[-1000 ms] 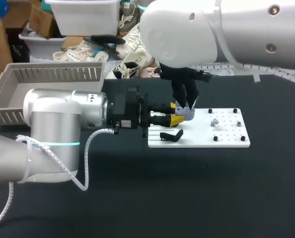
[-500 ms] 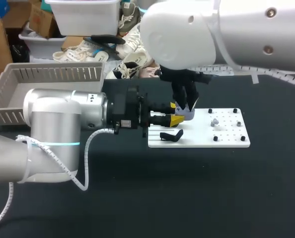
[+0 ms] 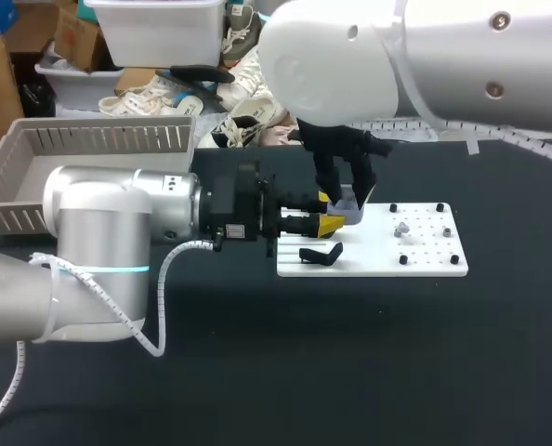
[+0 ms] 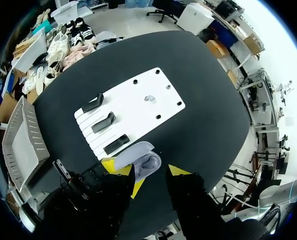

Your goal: Pick up each earbud case from the left stands, insert the matching earbuds, close the lid, and place the case in the box.

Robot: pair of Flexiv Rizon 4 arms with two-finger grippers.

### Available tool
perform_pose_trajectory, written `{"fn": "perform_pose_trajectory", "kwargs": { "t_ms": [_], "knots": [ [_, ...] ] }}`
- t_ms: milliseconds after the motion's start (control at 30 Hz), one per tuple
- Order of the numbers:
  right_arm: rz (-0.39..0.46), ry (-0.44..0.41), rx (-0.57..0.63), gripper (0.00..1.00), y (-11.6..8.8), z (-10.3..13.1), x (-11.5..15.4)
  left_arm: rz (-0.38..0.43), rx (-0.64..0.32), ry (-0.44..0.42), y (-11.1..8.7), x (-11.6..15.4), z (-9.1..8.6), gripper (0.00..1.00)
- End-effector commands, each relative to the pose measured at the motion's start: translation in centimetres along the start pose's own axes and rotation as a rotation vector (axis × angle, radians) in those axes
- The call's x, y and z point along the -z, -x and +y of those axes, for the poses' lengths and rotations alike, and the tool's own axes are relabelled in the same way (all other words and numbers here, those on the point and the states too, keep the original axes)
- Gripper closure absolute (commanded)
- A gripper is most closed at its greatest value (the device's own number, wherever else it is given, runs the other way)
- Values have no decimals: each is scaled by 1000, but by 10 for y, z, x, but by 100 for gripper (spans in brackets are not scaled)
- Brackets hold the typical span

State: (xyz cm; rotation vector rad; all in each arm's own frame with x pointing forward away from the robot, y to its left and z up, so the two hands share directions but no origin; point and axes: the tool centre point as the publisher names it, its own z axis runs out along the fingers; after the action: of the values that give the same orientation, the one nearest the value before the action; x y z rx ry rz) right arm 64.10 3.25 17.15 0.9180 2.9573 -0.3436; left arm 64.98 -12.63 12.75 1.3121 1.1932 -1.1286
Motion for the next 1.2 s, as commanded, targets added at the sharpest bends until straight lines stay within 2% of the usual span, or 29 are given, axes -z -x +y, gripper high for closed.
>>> {"fn": "perform_pose_trajectory", "kwargs": {
  "t_ms": [33, 167, 233, 333, 467, 600, 833, 1000, 1200],
  "knots": [
    [21, 47, -26, 63, 2, -19, 6, -2, -1, 2, 0, 0, -1, 100],
    [65, 113, -50, 62, 10, -40, 8, -2, -1, 2, 0, 0, -1, 100],
    [53, 140, -13, 60, 12, -48, 6, -2, -1, 2, 0, 0, -1, 100],
    [40, 198, 67, 48, 16, -57, 4, -2, -1, 2, 0, 0, -1, 100],
    [25, 261, 154, 45, 23, -66, 5, -2, -1, 2, 0, 0, -1, 100],
    [-18, 290, 237, 41, 36, -66, 5, -2, -1, 2, 0, 0, -1, 100],
    [-17, 369, 263, 48, 65, -74, -4, -2, -1, 2, 0, 0, -1, 100],
    [19, 432, 269, 50, 74, -66, -25, -2, -1, 2, 0, 0, -1, 100],
    [3, 453, 265, 48, 78, -54, -47, -2, -1, 2, 0, 0, -1, 100]
  ]
}}
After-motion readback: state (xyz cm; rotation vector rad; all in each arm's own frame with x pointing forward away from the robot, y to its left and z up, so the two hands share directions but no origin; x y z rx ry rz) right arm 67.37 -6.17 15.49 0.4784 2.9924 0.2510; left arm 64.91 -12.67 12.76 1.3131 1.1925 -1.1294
